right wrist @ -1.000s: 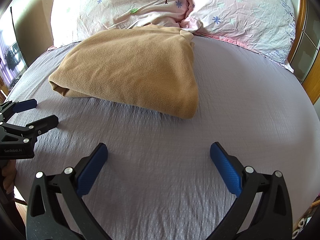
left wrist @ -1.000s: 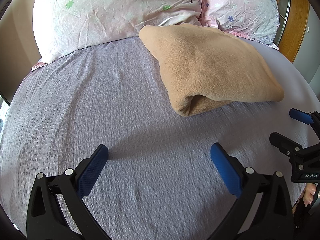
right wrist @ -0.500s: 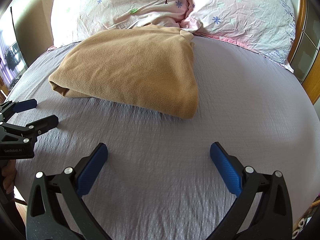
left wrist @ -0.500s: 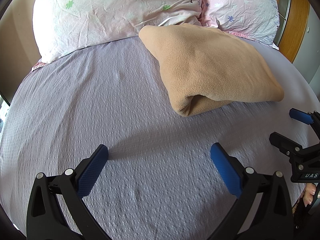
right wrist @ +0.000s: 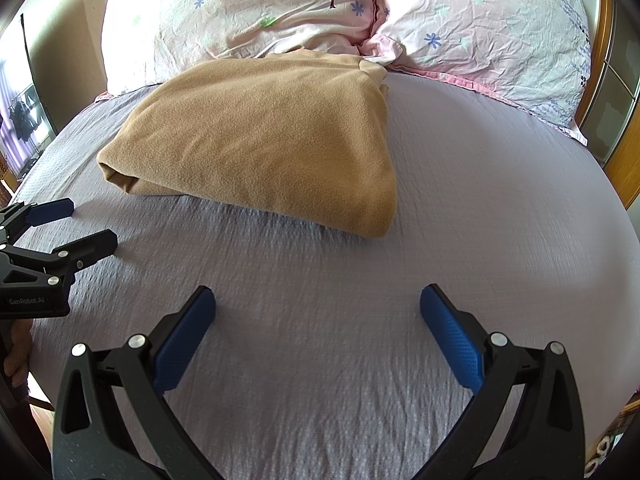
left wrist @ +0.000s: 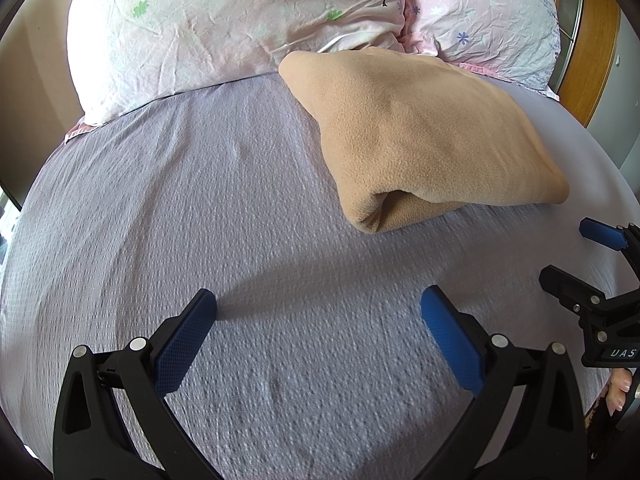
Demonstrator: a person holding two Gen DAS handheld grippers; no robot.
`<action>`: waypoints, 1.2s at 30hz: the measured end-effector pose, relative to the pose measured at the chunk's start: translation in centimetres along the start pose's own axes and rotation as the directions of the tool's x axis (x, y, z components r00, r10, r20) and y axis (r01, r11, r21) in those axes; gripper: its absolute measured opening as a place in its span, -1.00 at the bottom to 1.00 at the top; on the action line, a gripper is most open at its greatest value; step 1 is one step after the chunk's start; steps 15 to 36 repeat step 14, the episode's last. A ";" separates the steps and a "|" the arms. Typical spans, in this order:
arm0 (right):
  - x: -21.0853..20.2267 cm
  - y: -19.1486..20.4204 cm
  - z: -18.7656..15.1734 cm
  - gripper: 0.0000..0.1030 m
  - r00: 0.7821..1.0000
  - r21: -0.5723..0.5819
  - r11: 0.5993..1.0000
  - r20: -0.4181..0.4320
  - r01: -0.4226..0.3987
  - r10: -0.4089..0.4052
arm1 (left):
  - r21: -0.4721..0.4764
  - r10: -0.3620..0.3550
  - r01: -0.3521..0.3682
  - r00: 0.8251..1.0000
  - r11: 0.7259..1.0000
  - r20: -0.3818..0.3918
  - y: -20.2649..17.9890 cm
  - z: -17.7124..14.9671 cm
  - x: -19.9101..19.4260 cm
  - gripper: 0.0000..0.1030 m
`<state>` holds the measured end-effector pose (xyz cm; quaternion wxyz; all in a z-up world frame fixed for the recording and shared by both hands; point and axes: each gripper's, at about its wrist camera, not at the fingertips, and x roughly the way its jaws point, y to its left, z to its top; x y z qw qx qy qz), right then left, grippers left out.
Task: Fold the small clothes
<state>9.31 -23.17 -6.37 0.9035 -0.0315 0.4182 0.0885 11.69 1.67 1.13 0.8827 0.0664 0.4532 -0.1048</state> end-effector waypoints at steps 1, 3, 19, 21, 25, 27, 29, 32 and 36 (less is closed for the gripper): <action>0.0 0.0 0.0 0.97 1.000 0.000 1.000 0.000 0.000 0.000 | 0.000 0.000 0.000 1.000 1.000 0.002 0.0 0.0 0.0 0.97; 0.0 0.0 0.0 0.97 1.000 0.000 1.000 0.000 0.000 0.000 | -0.001 0.001 -0.001 1.000 1.000 0.004 0.0 -0.1 -0.1 0.97; 0.0 0.0 0.0 0.97 1.000 0.000 1.000 0.000 0.000 0.000 | 0.001 0.000 0.000 1.000 1.000 0.003 0.1 0.0 0.0 0.97; 0.0 0.0 0.0 0.97 1.000 0.000 1.000 0.000 0.000 0.000 | 0.001 0.000 0.000 1.000 1.000 0.003 0.1 0.0 0.0 0.97; 0.0 0.0 0.0 0.97 1.000 0.000 1.000 0.000 0.000 0.000 | 0.001 0.000 0.000 1.000 1.000 0.003 0.1 0.0 0.0 0.97; 0.0 0.0 0.0 0.97 1.000 0.000 1.000 0.000 0.000 0.000 | 0.001 0.000 0.000 1.000 1.000 0.003 0.1 0.0 0.0 0.97; 0.0 0.0 0.0 0.97 1.000 0.000 1.000 0.000 0.000 0.000 | 0.001 0.000 0.000 1.000 1.000 0.003 0.1 0.0 0.0 0.97; 0.0 0.0 0.0 0.97 1.000 0.000 1.000 0.000 0.000 0.000 | 0.001 0.000 0.000 1.000 1.000 0.003 0.1 0.0 0.0 0.97; 0.0 0.0 0.0 0.97 1.000 0.000 1.000 0.000 0.000 0.000 | 0.001 0.000 0.000 1.000 1.000 0.003 0.1 0.0 0.0 0.97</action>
